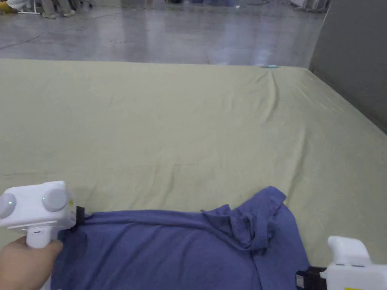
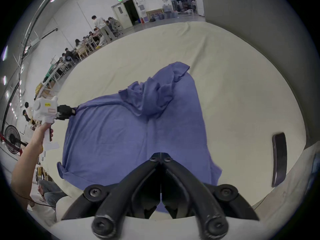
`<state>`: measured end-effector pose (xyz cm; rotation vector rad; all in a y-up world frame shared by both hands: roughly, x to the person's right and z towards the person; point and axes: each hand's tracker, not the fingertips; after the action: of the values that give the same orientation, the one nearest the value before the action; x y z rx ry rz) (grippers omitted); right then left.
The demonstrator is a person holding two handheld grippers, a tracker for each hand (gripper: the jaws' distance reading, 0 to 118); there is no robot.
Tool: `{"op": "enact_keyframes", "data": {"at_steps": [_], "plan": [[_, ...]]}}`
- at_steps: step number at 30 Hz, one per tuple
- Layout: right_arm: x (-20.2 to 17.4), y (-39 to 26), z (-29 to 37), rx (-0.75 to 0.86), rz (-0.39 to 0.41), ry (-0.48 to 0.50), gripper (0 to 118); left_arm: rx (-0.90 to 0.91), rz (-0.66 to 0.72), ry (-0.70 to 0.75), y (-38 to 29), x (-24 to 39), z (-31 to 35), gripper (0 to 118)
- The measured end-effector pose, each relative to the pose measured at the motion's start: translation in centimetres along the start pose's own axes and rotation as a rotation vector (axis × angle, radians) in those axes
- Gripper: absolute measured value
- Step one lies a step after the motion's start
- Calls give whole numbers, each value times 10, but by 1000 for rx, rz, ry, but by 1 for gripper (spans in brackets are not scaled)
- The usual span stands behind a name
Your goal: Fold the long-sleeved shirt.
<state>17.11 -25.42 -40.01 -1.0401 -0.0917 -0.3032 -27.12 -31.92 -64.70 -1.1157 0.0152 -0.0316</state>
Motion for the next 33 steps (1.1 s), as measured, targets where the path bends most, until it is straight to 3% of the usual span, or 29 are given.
{"op": "enact_keyframes", "data": {"at_steps": [1, 2, 4, 7, 8, 10, 12, 16, 20, 21, 22, 24, 25, 26, 29, 33], "plan": [[3, 14, -3, 7, 1, -6, 0, 15, 4, -70, 1, 0, 5, 20], [8, 32, -6, 14, 1, -3, 0, 29, 22, -101, 2, -3, 11, 0], [16, 74, -18, 8, -20, 30, 3, 25, 35, -110, -1, -8, 30, 0], [25, 143, -49, -1, -57, 55, 106, 30, 51, -147, 5, -14, 43, 0], [29, 167, -61, 4, -100, 107, 118, 31, 47, -150, 4, -15, 47, 0], [32, 204, -90, -71, -157, 106, 118, 38, 25, -144, 7, -14, 52, 0], [32, 232, -125, -175, -225, 20, 118, 45, 0, -130, 6, -12, 53, 0], [26, 242, -175, -287, -263, -10, 115, 32, -8, -118, 5, -13, 49, 0], [15, 235, -200, -318, -258, -82, 57, 10, -24, -109, 1, -17, 43, 0], [19, 238, -205, -312, -269, -138, 53, 7, -31, -105, 0, -17, 41, 0], [22, 241, -208, -301, -270, -116, 47, 3, -36, -104, -1, -18, 40, 0], [20, 240, -201, -291, -227, -158, 8, -5, -26, -112, -2, -21, 36, 0], [19, 239, -198, -286, -173, -175, 8, -6, -18, -119, -2, -22, 36, 0], [17, 236, -189, -271, -150, -116, 7, -7, -11, -122, -3, -23, 36, 0], [18, 227, -161, -239, -139, -64, 7, -5, -9, -132, -4, -24, 40, 0], [13, 208, -104, -157, -54, 7, 7, 8, -24, -153, -8, -25, 61, 0]]}}
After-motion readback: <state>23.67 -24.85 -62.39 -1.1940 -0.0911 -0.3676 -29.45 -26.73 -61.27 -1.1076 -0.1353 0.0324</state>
